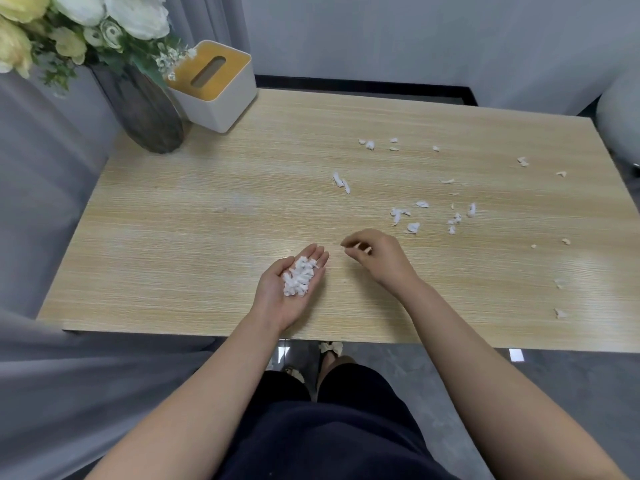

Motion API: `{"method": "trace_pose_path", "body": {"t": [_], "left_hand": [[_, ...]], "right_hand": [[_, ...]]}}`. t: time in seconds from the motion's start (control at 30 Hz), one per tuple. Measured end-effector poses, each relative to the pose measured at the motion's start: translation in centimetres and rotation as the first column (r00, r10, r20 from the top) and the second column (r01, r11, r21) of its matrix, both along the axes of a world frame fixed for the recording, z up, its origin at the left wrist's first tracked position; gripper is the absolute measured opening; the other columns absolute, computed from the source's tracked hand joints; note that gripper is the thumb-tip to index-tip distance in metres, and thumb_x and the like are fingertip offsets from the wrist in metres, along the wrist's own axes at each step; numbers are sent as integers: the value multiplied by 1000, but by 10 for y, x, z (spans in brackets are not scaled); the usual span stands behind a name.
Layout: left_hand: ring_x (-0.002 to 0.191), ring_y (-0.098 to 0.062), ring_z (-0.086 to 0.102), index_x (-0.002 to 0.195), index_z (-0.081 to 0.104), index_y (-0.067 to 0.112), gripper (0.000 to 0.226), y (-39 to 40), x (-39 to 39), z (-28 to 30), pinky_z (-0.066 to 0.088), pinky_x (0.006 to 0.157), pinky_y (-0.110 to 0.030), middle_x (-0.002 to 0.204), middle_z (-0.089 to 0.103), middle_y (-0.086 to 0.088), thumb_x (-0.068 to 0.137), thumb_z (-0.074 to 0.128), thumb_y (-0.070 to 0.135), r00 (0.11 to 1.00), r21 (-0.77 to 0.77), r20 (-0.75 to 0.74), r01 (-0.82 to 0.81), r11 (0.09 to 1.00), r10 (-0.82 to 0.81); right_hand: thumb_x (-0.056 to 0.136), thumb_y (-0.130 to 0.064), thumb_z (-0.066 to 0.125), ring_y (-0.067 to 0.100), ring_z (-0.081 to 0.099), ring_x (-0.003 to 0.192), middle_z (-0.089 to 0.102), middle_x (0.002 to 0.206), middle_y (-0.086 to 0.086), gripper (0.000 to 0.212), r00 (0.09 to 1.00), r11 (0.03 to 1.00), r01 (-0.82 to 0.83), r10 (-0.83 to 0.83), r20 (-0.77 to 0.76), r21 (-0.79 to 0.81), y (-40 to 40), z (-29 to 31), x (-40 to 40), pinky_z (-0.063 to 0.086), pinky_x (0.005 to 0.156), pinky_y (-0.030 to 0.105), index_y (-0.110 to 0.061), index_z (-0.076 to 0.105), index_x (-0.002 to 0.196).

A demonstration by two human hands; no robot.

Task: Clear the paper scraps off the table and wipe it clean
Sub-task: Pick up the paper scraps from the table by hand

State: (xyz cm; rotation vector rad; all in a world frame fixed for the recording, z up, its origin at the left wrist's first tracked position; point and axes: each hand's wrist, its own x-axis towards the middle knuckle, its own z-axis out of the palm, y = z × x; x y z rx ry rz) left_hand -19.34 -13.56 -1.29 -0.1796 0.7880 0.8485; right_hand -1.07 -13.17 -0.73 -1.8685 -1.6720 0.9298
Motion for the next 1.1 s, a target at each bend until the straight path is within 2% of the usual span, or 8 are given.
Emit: {"method": "trace_pose_path", "body": {"t": [0.1,0.2,0.37,0.57,0.7,0.83,0.97,1.1], "left_hand": [[89,-36,69,101,66,-10,36,-2,-1,-2,58,74,-40,109,67,-21,86,39,9,1000,-4,18,-10,1000,10],[90,-35,69,103,65,-9,37,-5,-2,-4,57,76,-40,109,67,-21,81,42,9,1000,2,14,-11,1000,11],[90,-35,69,98,68,-10,37,-8,-2,-6,53,80,-42,109,67,-21,80,42,9,1000,-2,25,-8,1000,9],[88,-35,69,110,61,-8,40,-8,-2,-8,55,78,-43,110,66,-21,78,43,9,999,-9,33,-15,1000,16],[89,-34,69,99,68,-9,37,-8,-3,-11,52,81,-43,111,66,-20,79,43,9,1000,-7,13,-1,1000,1],[91,-33,69,95,70,-9,37,-7,-4,-16,50,84,-44,113,66,-20,79,43,10,1000,-5,-8,-4,1000,4],[92,-32,69,94,71,-9,39,-5,-2,-20,50,87,-44,112,66,-19,87,39,12,1000,-20,-16,-3,1000,3],[93,-33,69,96,70,-9,39,-1,6,-17,49,87,-43,112,66,-20,77,43,11,1000,-17,5,-2,1000,2]], "right_hand": [[88,-10,60,10,55,88,67,104,1,17,985,986,-50,75,157,-161,-9,-23,7,37,79,18,-12,70,101],[86,-11,62,17,59,95,65,100,2,17,976,975,-34,80,204,-221,-17,-40,4,40,78,21,-11,69,102],[87,-15,63,16,53,92,51,93,-3,12,977,986,-4,40,209,-169,-21,-52,-3,41,77,25,-11,66,98],[90,-17,57,17,54,91,53,95,-2,10,959,985,-73,112,259,-156,-21,-56,-4,46,77,32,-13,66,91],[91,-21,55,14,53,89,50,92,-6,12,953,984,-83,125,277,-157,-22,-56,-3,45,70,30,-16,65,90],[89,-22,57,10,51,85,50,90,-9,10,972,990,-56,85,220,-131,-23,-51,-2,44,69,27,-16,66,89],[88,-18,61,9,52,80,53,89,-7,7,995,999,7,-2,104,-44,-22,-38,-3,47,74,30,-14,67,87],[88,-18,62,6,52,77,52,87,-11,5,1000,998,9,-10,19,59,-19,-17,-7,46,73,27,-17,66,86]]}}
